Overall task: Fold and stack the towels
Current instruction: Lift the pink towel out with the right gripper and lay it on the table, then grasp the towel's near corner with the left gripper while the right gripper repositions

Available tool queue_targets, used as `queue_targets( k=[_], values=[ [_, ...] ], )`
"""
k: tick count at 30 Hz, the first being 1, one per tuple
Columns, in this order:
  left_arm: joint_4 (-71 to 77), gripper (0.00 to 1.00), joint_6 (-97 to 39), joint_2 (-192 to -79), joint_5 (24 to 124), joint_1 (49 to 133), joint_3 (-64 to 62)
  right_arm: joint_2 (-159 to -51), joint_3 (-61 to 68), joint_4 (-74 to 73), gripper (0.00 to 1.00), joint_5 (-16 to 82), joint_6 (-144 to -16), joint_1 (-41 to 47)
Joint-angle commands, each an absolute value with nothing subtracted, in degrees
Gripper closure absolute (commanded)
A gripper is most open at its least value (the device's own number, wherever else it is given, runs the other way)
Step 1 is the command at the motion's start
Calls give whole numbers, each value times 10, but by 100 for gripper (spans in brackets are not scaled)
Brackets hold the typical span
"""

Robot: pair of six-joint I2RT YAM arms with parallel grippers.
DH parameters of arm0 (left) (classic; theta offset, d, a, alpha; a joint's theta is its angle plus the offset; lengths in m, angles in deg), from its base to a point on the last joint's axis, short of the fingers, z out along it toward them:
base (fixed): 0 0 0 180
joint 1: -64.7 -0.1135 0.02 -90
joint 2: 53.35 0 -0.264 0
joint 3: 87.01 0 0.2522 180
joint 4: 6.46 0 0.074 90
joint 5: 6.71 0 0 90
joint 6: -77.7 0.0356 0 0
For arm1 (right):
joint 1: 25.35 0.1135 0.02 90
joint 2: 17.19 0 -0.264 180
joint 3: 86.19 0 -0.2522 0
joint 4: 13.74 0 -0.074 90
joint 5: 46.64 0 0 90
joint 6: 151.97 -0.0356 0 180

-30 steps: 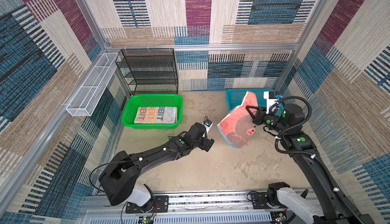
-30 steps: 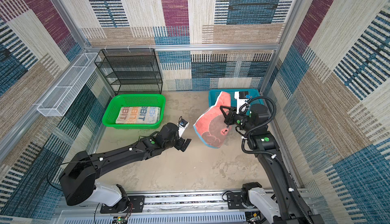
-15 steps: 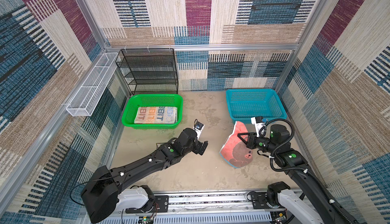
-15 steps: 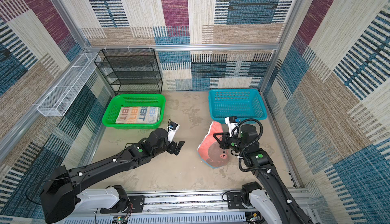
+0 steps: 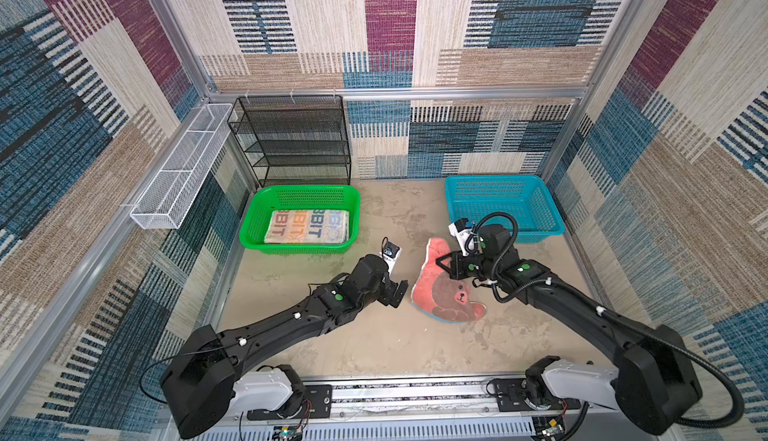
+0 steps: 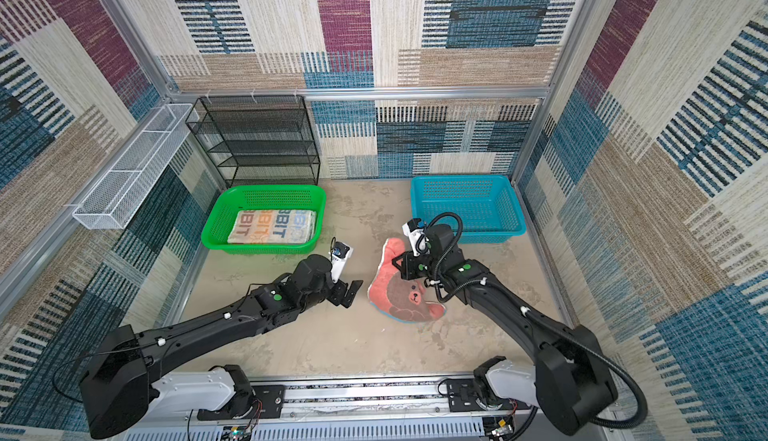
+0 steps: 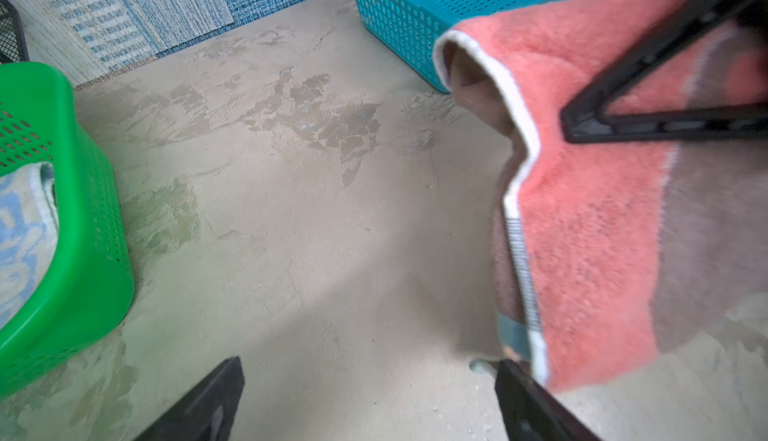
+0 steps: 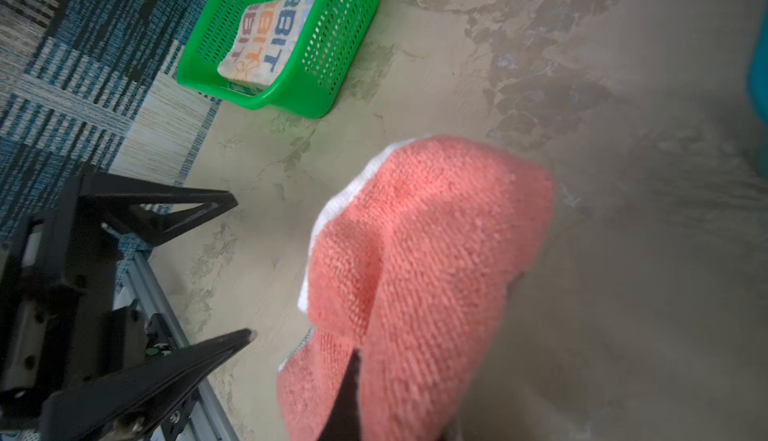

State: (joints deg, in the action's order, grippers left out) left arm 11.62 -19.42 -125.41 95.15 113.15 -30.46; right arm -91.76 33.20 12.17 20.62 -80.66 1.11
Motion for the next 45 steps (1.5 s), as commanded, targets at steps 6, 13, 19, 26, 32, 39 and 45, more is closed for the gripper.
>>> queue_targets(
  k=[6, 13, 19, 26, 32, 39, 45],
  values=[
    [177, 1, -197, -1260, 962, 1132, -291, -1082, 222, 71, 83, 290, -765, 19],
    [183, 1, -180, -1311, 974, 1131, -277, -1205, 119, 83, 59, 359, -732, 19],
    [156, 1, -185, -1317, 969, 1131, -283, -1192, 91, 68, 23, 407, -693, 19],
    [238, 1, -177, -1367, 998, 1125, -228, -1059, 205, 41, 20, 375, -607, 20],
    [233, 2, -219, -1405, 930, 1111, -229, -958, 334, 14, 20, 403, -604, 31],
    [308, 15, -302, -1506, 865, 1103, -155, -865, 410, 3, 20, 418, -635, 32],
    [337, 32, -329, -1561, 848, 1103, -118, -845, 405, 51, 21, 475, -689, 31]
  ],
)
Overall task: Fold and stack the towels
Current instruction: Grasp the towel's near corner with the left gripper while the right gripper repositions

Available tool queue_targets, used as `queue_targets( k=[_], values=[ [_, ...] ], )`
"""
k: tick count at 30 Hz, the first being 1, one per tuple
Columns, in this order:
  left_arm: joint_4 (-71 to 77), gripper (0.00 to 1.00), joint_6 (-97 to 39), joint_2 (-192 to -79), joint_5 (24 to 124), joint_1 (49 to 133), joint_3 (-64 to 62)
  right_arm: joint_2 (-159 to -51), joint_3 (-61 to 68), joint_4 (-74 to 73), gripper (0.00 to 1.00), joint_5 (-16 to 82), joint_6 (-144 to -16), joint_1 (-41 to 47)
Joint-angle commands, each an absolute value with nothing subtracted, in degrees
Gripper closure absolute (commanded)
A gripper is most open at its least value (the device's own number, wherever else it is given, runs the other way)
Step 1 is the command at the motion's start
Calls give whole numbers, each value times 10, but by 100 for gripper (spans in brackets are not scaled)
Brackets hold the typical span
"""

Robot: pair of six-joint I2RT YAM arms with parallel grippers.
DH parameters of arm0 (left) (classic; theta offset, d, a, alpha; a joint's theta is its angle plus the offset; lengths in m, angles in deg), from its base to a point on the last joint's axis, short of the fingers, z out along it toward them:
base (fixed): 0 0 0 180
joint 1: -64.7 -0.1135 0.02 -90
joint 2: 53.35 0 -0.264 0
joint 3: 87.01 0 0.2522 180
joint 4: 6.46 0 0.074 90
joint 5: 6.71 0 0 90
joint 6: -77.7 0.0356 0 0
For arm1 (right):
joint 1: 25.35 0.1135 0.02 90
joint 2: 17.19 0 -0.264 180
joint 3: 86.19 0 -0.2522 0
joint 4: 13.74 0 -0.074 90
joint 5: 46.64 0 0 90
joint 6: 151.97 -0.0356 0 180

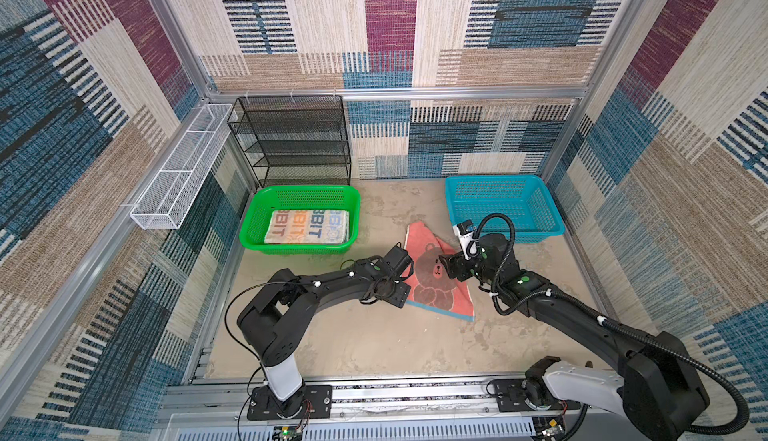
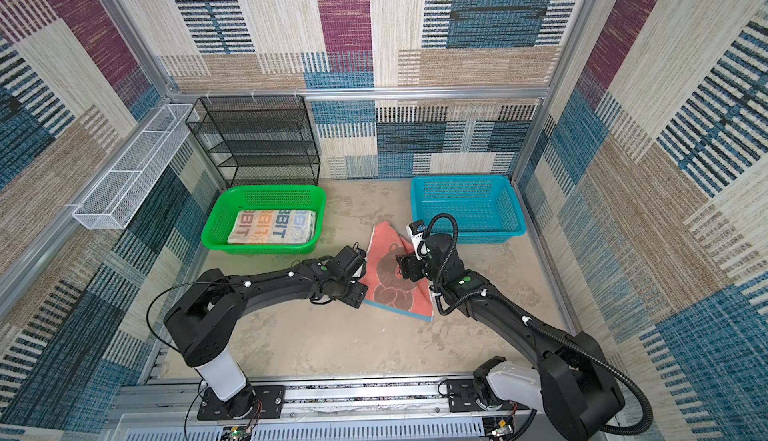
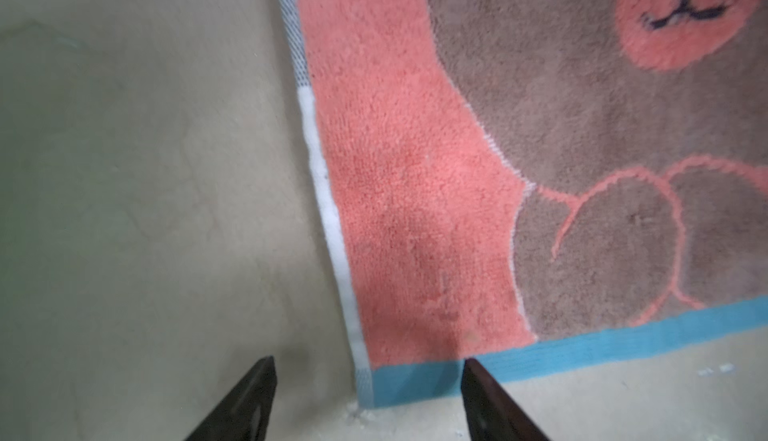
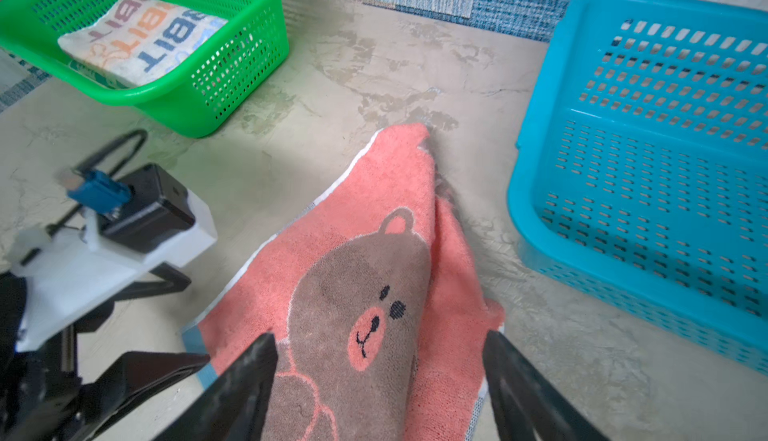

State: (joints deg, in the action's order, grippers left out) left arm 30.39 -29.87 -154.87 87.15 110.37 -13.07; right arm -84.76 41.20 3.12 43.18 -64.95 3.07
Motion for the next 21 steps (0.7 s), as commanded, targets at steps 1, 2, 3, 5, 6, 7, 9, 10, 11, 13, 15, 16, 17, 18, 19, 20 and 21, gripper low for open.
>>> queue_targets(
  k=[1, 2, 3, 5, 6, 7, 9, 10, 11, 13, 15, 16, 17, 18, 19, 20, 21],
  values=[
    [339, 34, -331, -1565, 845, 1103, -116, -847, 401, 60, 21, 483, -702, 31],
    [340, 35, -335, -1568, 843, 1104, -116, -850, 399, 69, 21, 490, -713, 31],
    [341, 37, -337, -1570, 842, 1104, -116, -853, 398, 73, 21, 493, -724, 32],
    [341, 40, -342, -1572, 840, 1105, -118, -857, 400, 77, 21, 499, -750, 32],
    [342, 43, -344, -1573, 838, 1104, -119, -859, 402, 75, 21, 498, -758, 32],
    [343, 47, -346, -1574, 837, 1104, -120, -861, 405, 74, 21, 498, -767, 31],
    [343, 55, -351, -1578, 834, 1105, -122, -865, 408, 74, 21, 500, -778, 32],
    [343, 58, -353, -1579, 832, 1105, -124, -866, 409, 76, 21, 500, -783, 31],
    [343, 61, -355, -1580, 831, 1106, -125, -867, 410, 79, 21, 502, -788, 32],
    [343, 67, -359, -1581, 827, 1108, -129, -868, 411, 85, 21, 507, -795, 31],
    [343, 73, -364, -1583, 825, 1111, -131, -871, 411, 93, 21, 510, -806, 32],
    [343, 77, -366, -1585, 823, 1113, -133, -874, 412, 98, 20, 510, -812, 31],
    [343, 82, -368, -1587, 820, 1114, -134, -877, 413, 100, 20, 507, -817, 32],
    [343, 87, -370, -1591, 820, 1116, -135, -881, 415, 103, 20, 504, -822, 32],
    [343, 90, -372, -1593, 819, 1116, -135, -884, 416, 104, 20, 502, -826, 32],
    [343, 96, -374, -1595, 817, 1117, -136, -887, 418, 107, 20, 500, -831, 31],
    [343, 100, -376, -1596, 817, 1117, -137, -889, 419, 110, 20, 499, -836, 31]
  ],
)
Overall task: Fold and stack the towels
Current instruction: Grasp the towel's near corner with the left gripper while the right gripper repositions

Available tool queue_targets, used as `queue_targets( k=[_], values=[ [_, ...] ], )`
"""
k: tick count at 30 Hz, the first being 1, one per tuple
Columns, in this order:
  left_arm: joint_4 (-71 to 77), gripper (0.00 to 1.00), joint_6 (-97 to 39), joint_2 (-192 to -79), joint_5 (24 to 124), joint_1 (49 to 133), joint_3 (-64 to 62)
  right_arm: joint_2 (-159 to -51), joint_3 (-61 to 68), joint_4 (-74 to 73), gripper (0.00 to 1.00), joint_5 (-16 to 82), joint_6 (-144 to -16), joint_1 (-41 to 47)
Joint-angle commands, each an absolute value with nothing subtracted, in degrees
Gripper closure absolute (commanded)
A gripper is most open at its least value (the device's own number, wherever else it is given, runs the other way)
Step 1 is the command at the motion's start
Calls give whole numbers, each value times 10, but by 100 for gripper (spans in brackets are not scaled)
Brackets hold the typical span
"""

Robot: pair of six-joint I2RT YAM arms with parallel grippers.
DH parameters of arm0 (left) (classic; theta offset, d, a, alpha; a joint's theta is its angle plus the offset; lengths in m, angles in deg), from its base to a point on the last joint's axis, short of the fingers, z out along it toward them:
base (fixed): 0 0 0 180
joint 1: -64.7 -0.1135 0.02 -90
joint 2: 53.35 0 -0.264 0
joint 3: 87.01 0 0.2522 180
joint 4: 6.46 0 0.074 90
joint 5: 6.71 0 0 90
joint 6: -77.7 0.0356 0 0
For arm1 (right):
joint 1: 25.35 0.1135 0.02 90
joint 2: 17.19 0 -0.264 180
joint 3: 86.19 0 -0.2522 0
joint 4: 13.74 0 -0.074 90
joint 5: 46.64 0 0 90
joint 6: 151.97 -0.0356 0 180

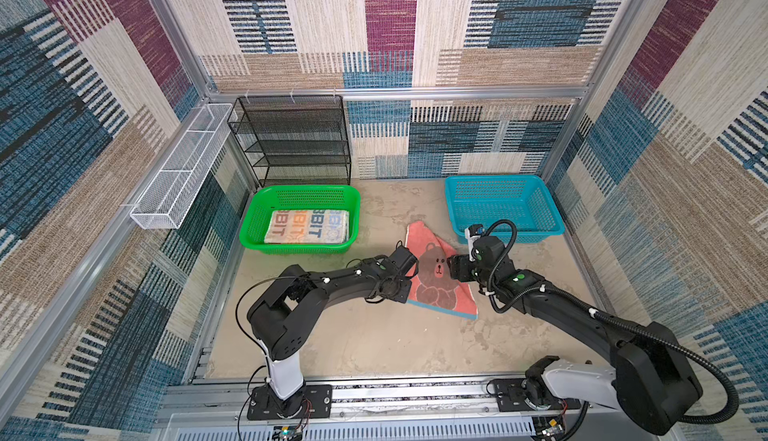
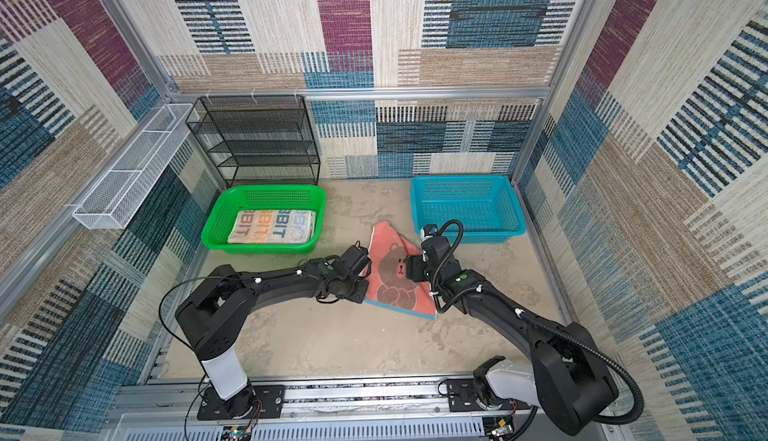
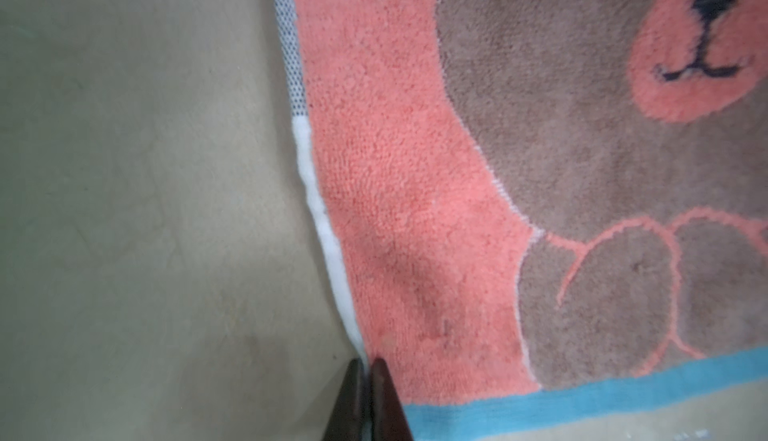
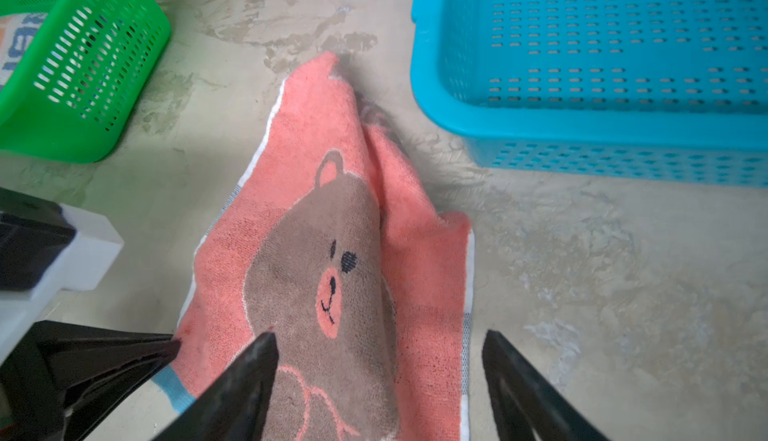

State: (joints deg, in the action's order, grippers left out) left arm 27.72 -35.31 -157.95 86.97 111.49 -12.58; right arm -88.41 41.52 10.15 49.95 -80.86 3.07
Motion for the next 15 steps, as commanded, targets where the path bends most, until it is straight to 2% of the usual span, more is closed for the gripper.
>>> queue_targets(
  k=[1, 6, 12, 15],
  values=[
    [343, 100, -377, -1598, 817, 1117, -137, -892, 422, 112, 20, 497, -840, 32],
    [323, 100, -382, -1583, 823, 1117, -149, -882, 437, 119, 20, 493, -859, 31],
    [303, 100, -383, -1512, 844, 1109, -159, -868, 442, 143, 21, 486, -860, 32],
    [312, 100, -375, -1475, 858, 1096, -155, -871, 448, 151, 24, 472, -860, 32]
  ],
)
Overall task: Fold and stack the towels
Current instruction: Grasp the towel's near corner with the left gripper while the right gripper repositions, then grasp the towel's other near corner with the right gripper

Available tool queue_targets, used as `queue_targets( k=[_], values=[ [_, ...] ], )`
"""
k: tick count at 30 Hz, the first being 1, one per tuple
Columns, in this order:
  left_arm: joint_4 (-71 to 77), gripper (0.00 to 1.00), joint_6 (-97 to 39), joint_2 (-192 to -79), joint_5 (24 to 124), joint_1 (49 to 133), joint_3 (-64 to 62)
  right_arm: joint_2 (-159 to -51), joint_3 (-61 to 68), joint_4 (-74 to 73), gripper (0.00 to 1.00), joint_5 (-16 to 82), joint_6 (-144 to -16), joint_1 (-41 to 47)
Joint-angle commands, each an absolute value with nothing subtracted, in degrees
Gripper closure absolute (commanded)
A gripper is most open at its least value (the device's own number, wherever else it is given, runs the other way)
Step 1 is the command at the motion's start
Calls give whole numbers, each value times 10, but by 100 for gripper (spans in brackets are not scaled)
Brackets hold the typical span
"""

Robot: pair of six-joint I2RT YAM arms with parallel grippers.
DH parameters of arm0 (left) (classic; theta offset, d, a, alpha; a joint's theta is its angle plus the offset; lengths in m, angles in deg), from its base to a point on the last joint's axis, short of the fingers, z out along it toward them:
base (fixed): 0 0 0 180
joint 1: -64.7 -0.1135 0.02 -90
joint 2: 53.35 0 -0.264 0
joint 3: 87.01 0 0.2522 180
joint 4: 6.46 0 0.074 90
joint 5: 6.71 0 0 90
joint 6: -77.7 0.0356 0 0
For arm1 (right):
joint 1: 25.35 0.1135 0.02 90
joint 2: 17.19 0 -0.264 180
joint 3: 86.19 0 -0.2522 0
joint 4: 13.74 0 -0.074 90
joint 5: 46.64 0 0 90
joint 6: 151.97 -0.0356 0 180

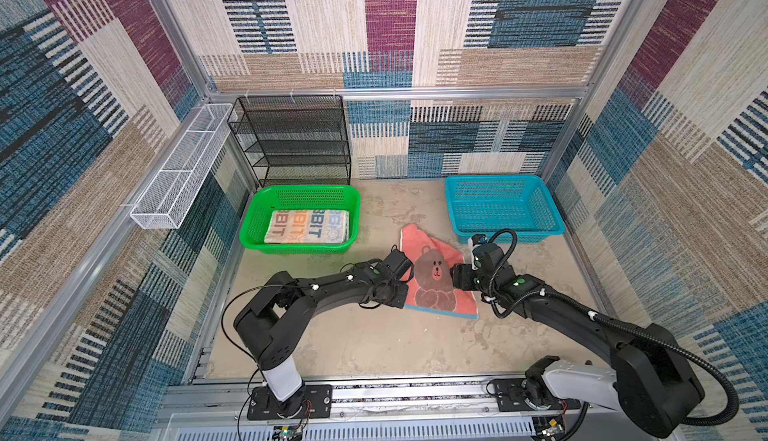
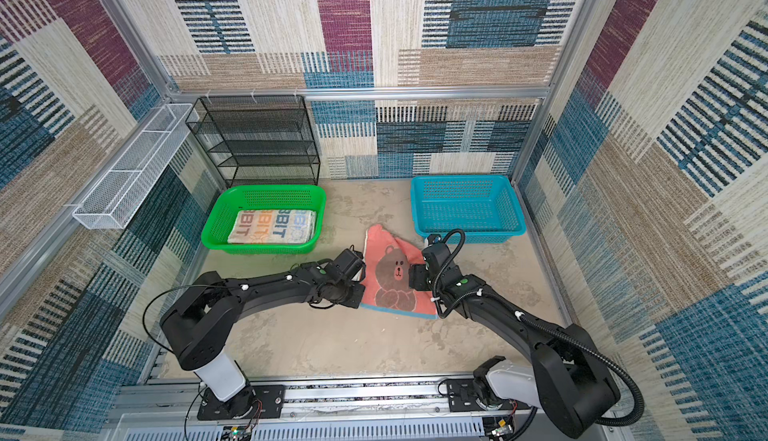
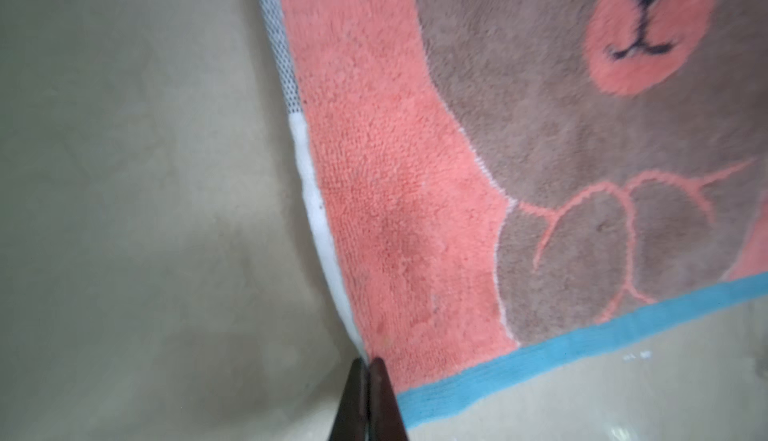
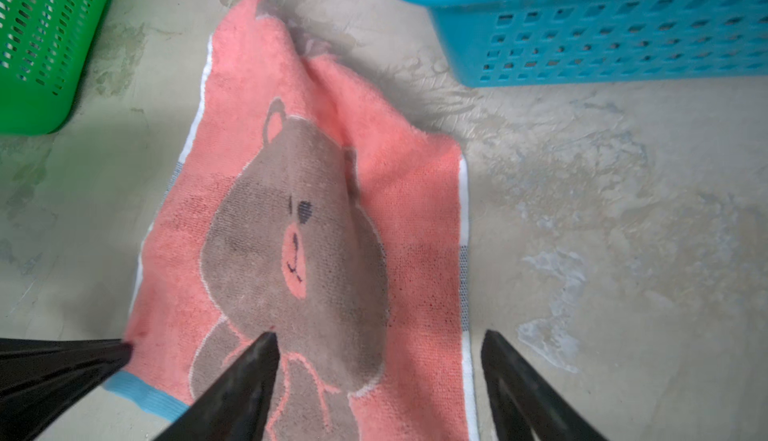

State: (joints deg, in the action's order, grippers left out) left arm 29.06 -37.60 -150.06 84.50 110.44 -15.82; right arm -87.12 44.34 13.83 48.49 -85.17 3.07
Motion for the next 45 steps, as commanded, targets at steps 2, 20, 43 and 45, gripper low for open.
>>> queue_targets(
  k=[2, 20, 43, 45],
  values=[
    [319, 100, -370, -1456, 862, 1084, -154, -873, 457, 152, 27, 458, -861, 31],
    [302, 100, -356, -1450, 856, 1046, -163, -828, 543, 144, 41, 321, -893, 69],
    [293, 100, -328, -1443, 851, 1042, -147, -922, 516, 190, 60, 389, -961, 147],
    [287, 100, -327, -1442, 847, 1041, -149, -934, 512, 186, 70, 389, -961, 150]
  ],
)
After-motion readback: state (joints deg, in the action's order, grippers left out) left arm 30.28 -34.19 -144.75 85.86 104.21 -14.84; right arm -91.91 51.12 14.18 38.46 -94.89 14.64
